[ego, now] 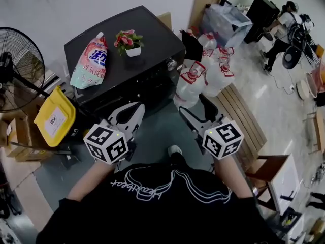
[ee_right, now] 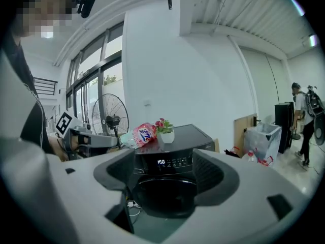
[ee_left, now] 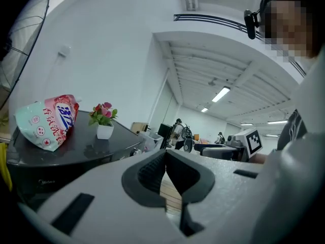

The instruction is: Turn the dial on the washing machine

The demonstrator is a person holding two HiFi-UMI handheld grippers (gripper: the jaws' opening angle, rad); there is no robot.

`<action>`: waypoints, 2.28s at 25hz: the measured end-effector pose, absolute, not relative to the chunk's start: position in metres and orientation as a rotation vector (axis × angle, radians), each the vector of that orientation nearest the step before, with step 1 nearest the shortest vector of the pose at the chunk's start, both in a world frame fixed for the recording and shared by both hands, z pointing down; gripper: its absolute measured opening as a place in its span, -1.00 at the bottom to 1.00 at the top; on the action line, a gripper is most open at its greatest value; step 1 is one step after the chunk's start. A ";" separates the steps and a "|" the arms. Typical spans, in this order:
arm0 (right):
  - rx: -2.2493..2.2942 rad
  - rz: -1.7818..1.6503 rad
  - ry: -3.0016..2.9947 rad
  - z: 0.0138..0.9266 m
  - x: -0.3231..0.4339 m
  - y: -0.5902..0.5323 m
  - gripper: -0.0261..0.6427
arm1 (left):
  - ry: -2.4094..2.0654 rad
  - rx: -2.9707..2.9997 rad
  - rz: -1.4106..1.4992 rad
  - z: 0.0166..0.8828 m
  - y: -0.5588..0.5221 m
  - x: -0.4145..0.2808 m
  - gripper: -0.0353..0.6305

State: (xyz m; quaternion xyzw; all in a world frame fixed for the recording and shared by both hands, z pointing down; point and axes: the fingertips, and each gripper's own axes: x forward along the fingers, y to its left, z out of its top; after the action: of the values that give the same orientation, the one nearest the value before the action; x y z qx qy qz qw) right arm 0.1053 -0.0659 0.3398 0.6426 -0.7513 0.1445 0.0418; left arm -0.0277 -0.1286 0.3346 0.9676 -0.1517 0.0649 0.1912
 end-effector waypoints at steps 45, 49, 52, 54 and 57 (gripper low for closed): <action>1.645 0.254 -2.139 0.519 0.204 -0.298 -0.06 | -1.070 2.383 0.192 0.426 -0.193 -0.014 -0.88; 1.643 0.242 -2.146 0.520 0.204 -0.302 -0.07 | -1.076 2.378 0.203 0.429 -0.194 -0.011 -0.88; 1.632 0.236 -2.146 0.523 0.201 -0.304 -0.07 | -1.080 2.379 0.207 0.430 -0.194 -0.009 -0.88; 1.631 0.237 -2.146 0.525 0.200 -0.305 -0.10 | -1.083 2.379 0.209 0.430 -0.194 -0.009 -0.88; 1.631 0.230 -2.144 0.525 0.200 -0.306 -0.11 | -1.089 2.378 0.209 0.430 -0.193 -0.009 -0.88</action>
State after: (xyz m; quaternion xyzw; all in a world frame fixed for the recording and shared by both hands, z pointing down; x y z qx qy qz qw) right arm 0.1996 -0.3058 0.5253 0.5889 -0.7741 0.0830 0.2170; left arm -0.0092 -0.1935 0.4301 0.8761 -0.4011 0.0769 0.2560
